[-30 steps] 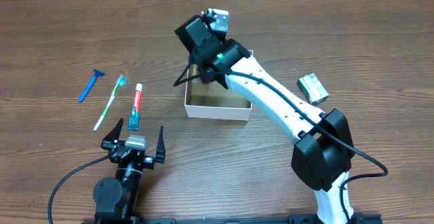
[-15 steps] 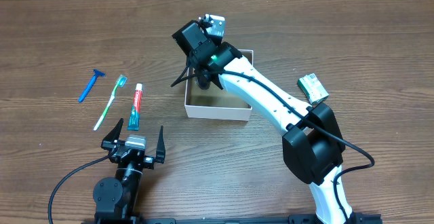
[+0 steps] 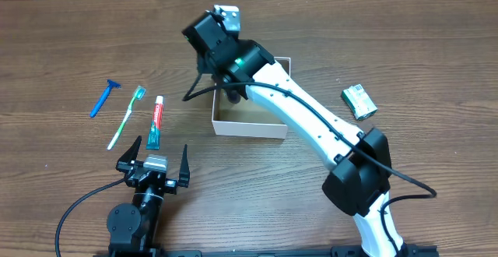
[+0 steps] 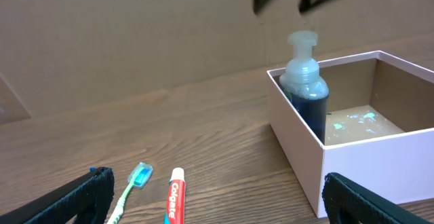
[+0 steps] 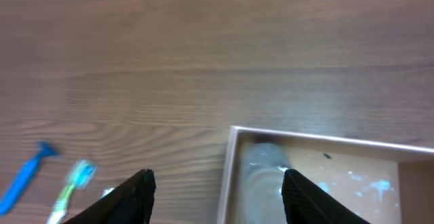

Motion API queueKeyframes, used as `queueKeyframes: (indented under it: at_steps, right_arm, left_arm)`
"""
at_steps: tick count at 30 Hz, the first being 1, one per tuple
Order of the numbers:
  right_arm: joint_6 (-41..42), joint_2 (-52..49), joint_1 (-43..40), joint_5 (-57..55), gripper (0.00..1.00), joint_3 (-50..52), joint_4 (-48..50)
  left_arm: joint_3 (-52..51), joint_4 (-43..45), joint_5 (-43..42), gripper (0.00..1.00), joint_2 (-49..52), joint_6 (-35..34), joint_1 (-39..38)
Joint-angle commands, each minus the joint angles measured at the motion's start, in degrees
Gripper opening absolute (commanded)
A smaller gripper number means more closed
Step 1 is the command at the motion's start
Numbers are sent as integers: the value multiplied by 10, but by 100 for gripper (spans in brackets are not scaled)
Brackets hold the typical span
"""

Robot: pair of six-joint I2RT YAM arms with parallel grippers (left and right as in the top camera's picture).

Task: Pack container
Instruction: 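Carry the soap bottle into the box and release it, then move the right gripper to the green soap box and grasp it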

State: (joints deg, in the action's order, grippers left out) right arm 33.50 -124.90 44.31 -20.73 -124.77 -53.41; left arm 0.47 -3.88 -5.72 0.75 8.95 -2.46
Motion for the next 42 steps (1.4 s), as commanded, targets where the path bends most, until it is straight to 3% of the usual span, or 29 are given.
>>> queueKeyframes:
  at_steps: [1,7,11,14,19,29,40,42]
  right_arm:
    - [-10,11,2,5,69,-99,-57]
    - [10,11,-83,5,86,-311,-312]
    - [52,11,-196,61,92,-340,-437]
    - [56,11,-286,181,95,-285,-436]
    - [65,11,-365,178,96,-155,-424]
    - [-180,11,-425,122,100,54,-323]
    - [-384,11,-484,250,100,207,-223]
    - [-386,11,-480,251,100,230,-203]
  left_arm:
    - [-2,-2,4,100,-4,-10,6]
    - [-2,-2,4,100,-4,-10,6]
    - [-2,-2,4,100,-4,-10,6]
    - [-2,-2,4,100,-4,-10,6]
    - [-2,-2,4,100,-4,-10,6]
    - [-2,-2,4,100,-4,-10,6]
    - [-2,-2,4,100,-4,-10,6]
    - [-2,-2,4,100,-4,-10,6]
